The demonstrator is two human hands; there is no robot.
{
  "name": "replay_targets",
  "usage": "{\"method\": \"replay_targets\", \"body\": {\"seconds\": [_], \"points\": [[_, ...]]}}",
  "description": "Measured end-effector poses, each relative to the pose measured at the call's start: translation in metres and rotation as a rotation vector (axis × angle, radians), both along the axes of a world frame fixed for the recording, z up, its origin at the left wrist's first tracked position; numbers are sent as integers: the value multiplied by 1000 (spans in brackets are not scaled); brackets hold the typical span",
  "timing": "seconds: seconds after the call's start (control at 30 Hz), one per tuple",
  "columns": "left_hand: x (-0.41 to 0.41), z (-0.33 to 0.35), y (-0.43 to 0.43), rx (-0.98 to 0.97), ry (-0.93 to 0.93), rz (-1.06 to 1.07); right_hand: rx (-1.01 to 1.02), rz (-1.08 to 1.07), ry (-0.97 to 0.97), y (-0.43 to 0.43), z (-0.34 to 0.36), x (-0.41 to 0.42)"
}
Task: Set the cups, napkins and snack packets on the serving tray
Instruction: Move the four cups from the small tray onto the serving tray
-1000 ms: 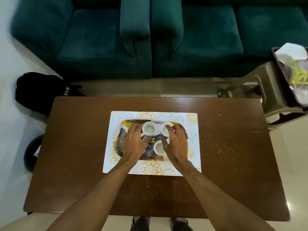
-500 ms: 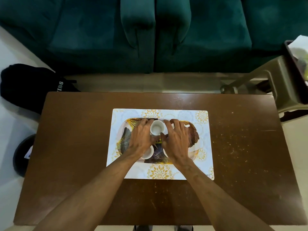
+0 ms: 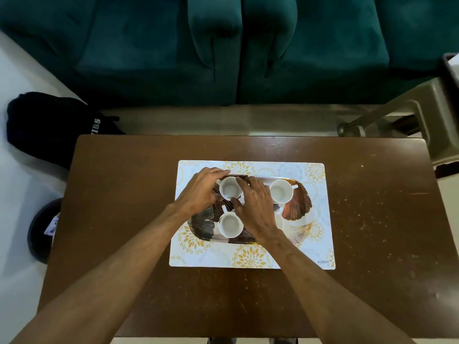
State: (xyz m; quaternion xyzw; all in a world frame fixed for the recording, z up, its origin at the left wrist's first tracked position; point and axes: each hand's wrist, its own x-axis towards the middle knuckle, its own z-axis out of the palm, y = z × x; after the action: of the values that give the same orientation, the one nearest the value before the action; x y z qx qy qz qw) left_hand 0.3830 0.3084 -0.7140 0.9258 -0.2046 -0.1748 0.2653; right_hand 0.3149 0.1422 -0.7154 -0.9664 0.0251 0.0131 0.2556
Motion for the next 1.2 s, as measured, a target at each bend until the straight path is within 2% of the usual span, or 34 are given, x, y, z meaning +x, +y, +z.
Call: {"method": "replay_targets", "body": {"seconds": [0.27,0.37,0.73,1.2], "points": [[-29,-6,-2,-243,87,424,60,-39,43,8,2,5],[-36,-3,-5,-311,151,505,89,-52,55,9,1,6],[-39,5,-6,-323,180,520,179,-100,88,16,1,4],[-50,12,-10,-306,203,588,206,-26,120,13,3,10]]}}
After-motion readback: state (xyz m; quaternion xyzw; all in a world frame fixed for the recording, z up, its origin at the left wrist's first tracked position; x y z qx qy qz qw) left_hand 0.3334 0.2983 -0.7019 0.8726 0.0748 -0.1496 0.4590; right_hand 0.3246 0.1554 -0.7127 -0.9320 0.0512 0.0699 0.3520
